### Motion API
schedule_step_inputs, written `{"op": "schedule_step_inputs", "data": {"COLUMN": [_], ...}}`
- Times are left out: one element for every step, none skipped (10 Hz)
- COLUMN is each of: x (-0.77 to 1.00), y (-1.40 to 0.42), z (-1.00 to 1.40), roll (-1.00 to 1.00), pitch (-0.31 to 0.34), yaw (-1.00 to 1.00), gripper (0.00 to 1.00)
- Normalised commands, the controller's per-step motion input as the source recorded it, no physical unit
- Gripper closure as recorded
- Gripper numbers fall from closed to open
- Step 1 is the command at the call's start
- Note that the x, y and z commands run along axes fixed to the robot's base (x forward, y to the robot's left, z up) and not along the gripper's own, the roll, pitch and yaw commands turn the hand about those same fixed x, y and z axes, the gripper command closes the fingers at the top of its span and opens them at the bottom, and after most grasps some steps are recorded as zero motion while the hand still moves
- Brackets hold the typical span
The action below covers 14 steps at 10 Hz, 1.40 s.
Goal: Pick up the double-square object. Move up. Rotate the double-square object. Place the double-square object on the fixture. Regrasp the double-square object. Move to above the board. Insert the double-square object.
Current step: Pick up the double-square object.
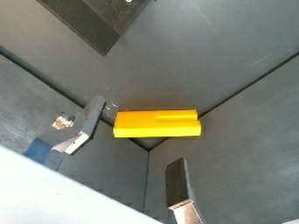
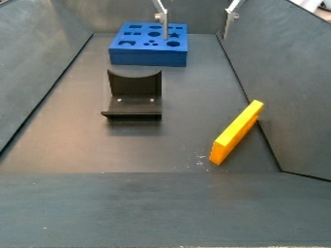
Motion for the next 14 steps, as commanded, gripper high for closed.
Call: {"op": "schedule_step_inputs", "data": {"x": [-0.24,-0.46,-0.57,-0.57,-0.55,-0.45,-0.43,-0.2,-0.21,0.0,0.0,0.0,0.13,0.33], "y": [0.03,0.28,0.29,0.31,0.29,0.3,0.29,0.41,0.56,0.69,0.69,0.64,0.51,0.36], "z": [0.0,-0.11,-0.15,-0.18,-0.19,-0.21,-0.2,-0.29,-0.33,-0.47,-0.49,-0.54,-0.62,-0.67], "roll": [-0.04,-0.02,0.0,0.0,0.0,0.02,0.02,0.0,-0.01,-0.02,-0.05,-0.01,0.0,0.11], "pitch": [-0.134,-0.203,-0.231,-0.21,-0.203,-0.219,-0.224,-0.173,-0.137,-0.079,-0.079,-0.119,-0.097,-0.003], "yaw": [-0.21,-0.35,-0.49,-0.53,-0.57,-0.59,-0.62,-0.54,-0.31,-0.26,-0.26,-0.32,-0.42,-0.47], "gripper": [0.0,0.0,0.0,0.0,0.0,0.0,0.0,0.0,0.0,0.0,0.0,0.0,0.0,0.0]}}
